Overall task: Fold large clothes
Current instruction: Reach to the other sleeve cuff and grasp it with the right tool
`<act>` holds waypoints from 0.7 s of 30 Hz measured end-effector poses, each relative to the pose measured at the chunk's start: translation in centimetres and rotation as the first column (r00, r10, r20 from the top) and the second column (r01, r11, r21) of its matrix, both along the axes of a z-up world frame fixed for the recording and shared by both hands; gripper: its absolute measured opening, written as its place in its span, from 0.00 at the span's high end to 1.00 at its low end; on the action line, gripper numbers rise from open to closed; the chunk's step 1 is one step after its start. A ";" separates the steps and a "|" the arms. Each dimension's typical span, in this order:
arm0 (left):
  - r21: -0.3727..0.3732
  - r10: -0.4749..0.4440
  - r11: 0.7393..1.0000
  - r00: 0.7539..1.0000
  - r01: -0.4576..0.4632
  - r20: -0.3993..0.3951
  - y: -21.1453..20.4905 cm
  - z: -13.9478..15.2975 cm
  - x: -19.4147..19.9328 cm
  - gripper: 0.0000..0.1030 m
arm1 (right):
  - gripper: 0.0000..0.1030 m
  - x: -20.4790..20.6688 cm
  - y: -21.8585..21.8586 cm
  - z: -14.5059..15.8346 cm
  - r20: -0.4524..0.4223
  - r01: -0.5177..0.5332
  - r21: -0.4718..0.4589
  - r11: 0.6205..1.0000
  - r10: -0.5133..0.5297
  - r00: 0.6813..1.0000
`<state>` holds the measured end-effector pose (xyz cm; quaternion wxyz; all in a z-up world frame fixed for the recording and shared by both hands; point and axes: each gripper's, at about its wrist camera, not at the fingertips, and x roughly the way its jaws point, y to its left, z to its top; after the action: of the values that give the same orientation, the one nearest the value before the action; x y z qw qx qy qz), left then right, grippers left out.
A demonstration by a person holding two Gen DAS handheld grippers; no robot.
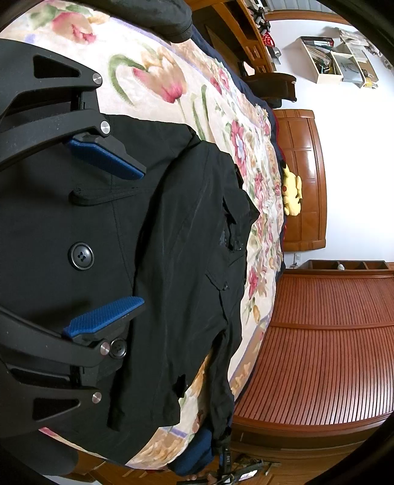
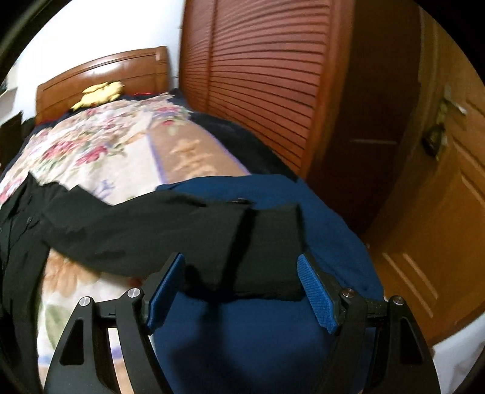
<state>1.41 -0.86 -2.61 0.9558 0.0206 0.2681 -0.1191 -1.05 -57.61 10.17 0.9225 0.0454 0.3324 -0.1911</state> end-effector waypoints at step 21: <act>0.000 0.000 1.000 1.000 0.000 -0.002 -0.1 -0.1 0.0 0.22 | 0.85 1.9 3.3 1.9 -0.069 -0.142 -0.052 0.989 0.138 0.988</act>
<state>1.38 -0.94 -2.68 0.9555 0.0206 0.2691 -0.1190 0.83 -54.27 12.08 0.9232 -0.0105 0.3592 -0.1366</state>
